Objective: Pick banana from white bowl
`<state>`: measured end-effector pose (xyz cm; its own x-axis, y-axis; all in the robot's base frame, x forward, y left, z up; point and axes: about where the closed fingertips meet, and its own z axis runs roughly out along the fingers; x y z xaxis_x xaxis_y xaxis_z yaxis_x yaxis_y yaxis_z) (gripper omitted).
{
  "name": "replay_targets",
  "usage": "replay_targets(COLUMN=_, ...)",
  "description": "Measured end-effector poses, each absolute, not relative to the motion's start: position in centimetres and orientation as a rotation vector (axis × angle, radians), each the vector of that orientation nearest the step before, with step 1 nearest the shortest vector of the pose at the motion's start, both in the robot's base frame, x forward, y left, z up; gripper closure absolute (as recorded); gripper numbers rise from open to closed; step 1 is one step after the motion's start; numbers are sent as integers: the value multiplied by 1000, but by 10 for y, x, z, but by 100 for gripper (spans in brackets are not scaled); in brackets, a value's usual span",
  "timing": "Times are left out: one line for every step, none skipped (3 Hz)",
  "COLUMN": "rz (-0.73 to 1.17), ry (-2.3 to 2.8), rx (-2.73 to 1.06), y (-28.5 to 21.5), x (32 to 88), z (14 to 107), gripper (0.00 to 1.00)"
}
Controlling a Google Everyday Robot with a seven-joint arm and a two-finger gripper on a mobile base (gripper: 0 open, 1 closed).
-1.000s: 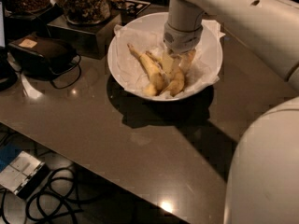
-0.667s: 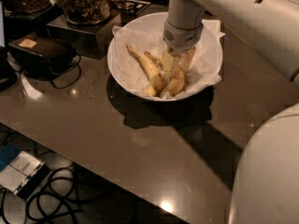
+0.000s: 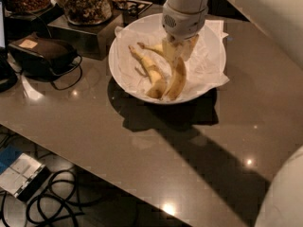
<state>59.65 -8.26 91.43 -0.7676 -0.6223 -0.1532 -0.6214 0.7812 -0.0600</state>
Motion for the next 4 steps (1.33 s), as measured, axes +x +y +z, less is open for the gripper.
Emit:
replay_targets(rz=13, ry=2792, rx=-1011, y=-78, x=595, z=926, gripper=100)
replay_targets(rz=31, ry=2777, rx=-1023, y=-75, x=596, z=932, gripper=100)
replay_targets(rz=37, ry=2766, rx=-1029, y=-73, x=595, z=935, gripper=100)
replay_targets(rz=72, ry=2705, rx=-1041, y=-73, x=585, z=951, gripper=100)
